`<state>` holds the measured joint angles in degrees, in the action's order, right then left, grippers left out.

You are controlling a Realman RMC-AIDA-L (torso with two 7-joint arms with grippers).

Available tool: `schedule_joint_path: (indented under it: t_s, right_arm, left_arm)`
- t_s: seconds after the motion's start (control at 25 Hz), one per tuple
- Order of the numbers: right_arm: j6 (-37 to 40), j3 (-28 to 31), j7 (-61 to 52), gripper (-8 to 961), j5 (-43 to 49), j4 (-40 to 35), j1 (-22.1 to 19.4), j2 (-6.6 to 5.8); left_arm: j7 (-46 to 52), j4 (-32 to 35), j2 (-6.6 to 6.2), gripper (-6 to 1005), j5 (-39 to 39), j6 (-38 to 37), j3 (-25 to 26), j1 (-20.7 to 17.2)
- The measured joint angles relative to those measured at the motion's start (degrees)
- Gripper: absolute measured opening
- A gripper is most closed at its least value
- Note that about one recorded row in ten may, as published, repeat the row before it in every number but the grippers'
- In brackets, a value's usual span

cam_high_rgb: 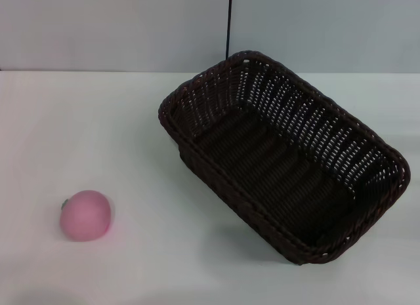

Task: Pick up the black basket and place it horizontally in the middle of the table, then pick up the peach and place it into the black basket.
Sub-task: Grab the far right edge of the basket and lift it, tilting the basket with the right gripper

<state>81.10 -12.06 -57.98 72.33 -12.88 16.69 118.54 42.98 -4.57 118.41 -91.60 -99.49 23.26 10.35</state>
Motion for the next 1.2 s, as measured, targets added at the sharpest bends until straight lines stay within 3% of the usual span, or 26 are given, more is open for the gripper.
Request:
schedule_joint_path:
  t_s: [0.64, 0.88, 0.92, 1.2]
  right_arm:
    - [2.70, -0.88, -2.09, 434, 0.72, -1.47, 0.34, -0.11]
    - [5.59, -6.93, -8.79, 448, 4.01, -11.39, -0.18, -0.50]
    - [6.55, -8.43, -13.21, 450, 6.53, -16.21, -0.01, -0.72]
    - [9.97, -9.18, -26.06, 466, 14.68, -29.45, 1.61, -0.88]
  left_arm:
    - [-0.36, 0.77, -0.31, 796, 0.11, 1.88, 1.58, 4.25]
    - [-0.59, 1.00, -0.30, 784, 0.10, 2.23, 1.78, 3.99]
    - [-0.61, 1.00, -0.29, 782, 0.11, 2.31, 1.79, 3.81]
    - [-0.64, 0.49, -0.03, 694, 0.11, 2.31, 1.79, 2.56]
